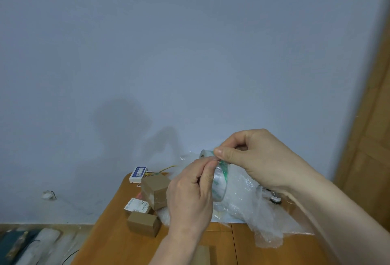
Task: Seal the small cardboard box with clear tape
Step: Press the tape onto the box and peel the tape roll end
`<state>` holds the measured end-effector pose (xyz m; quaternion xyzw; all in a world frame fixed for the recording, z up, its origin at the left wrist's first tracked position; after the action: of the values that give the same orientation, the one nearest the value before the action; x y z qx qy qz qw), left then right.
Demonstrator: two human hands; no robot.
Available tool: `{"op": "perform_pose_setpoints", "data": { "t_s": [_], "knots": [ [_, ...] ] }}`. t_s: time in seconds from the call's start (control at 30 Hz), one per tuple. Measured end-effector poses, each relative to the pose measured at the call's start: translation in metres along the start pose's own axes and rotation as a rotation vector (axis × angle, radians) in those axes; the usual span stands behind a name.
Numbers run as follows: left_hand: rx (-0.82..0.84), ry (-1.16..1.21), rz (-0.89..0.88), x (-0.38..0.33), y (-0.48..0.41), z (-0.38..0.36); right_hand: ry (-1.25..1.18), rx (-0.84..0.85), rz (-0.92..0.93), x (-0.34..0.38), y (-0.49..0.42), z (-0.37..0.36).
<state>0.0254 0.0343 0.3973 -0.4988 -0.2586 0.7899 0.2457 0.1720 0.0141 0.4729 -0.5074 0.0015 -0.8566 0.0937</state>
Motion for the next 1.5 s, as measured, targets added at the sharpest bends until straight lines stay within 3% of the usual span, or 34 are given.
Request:
{"op": "perform_pose_setpoints", "data": {
  "t_s": [0.27, 0.47, 0.67, 0.87, 1.17, 1.5],
  "knots": [
    [0.016, 0.043, -0.005, -0.001, -0.002, -0.001, 0.069, 0.059, 0.077, 0.007, -0.002, 0.008],
    [0.021, 0.056, 0.032, -0.002, -0.005, -0.001, 0.353, 0.129, 0.11, 0.02, 0.002, 0.011],
    [0.042, 0.058, 0.025, -0.006, -0.007, -0.002, 0.427, 0.215, 0.112, 0.024, 0.005, 0.013],
    [0.053, 0.029, 0.023, -0.006, -0.005, -0.003, 0.643, 0.073, 0.14, 0.023, 0.005, 0.013],
    [0.123, 0.15, 0.131, -0.004, -0.004, -0.011, 0.779, 0.057, 0.174, 0.022, 0.005, 0.011],
    [0.173, 0.31, 0.227, 0.002, -0.003, -0.019, 0.662, 0.066, 0.14, 0.016, -0.003, 0.027]
  ]
}}
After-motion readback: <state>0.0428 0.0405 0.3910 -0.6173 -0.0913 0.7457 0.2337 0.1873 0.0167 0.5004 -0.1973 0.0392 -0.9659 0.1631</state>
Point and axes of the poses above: each hand's wrist, its own y-axis away from the middle knuckle, its own z-axis out of the back of the hand, x = y × z, the point moved 5 cm from there along -y, towards the middle knuckle, and after that the axes turned 12 degrees about x, right-handed, at the moved point
